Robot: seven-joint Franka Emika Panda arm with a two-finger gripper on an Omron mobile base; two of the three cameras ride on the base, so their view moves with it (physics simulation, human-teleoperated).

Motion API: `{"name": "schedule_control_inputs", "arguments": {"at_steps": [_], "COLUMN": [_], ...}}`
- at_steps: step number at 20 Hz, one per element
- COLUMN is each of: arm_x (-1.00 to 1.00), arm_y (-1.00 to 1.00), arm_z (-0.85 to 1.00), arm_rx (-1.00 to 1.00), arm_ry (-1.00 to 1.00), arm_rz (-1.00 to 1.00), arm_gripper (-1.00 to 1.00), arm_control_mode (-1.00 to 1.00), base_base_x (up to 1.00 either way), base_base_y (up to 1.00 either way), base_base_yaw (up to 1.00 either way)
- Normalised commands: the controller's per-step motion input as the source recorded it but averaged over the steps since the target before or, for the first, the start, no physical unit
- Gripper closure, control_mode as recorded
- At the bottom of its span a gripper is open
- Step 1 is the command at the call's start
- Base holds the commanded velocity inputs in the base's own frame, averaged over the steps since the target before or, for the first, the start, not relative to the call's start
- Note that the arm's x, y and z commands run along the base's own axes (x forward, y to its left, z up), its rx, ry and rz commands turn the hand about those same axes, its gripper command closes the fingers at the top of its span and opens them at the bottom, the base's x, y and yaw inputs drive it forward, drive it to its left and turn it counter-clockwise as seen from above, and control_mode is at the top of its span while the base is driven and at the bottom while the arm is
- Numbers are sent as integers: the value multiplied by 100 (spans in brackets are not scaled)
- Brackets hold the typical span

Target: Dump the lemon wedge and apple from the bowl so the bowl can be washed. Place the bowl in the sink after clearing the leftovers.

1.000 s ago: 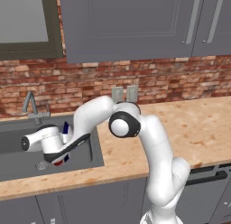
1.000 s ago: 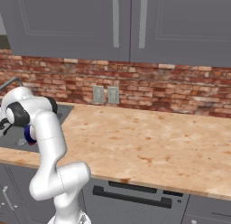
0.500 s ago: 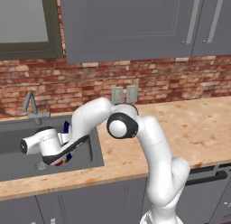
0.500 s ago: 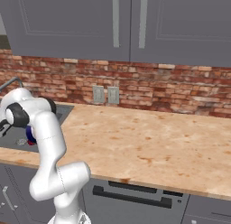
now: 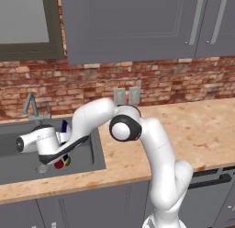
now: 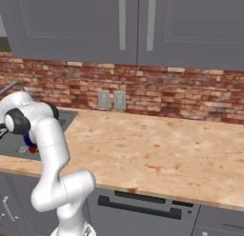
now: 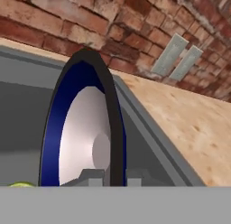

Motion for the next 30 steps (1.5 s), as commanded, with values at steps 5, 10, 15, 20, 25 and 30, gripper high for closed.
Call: {"name": "schedule_control_inputs", "arguments": {"at_steps": [5, 10, 15, 20, 25, 30], "arm_x": [-2, -13, 0, 0, 0, 0], "arm_y": [-3, -8, 1, 24, 29, 27], "arm_z": [27, 1, 0, 0, 0, 0], "arm_rx": [28, 44, 44, 38, 38, 36], "arm_ry": [0, 0, -3, -3, 11, 24], "arm_rz": [8, 14, 13, 7, 11, 14], "arm_gripper": [100, 100, 100, 100, 100, 100], "arm_control_mode": [-100, -100, -100, -100, -100, -100], "base_base_x": [0, 0, 0, 0, 0, 0], "base_base_y": [0, 0, 0, 0, 0, 0], "base_base_yaw": [0, 0, 0, 0, 0, 0]}}
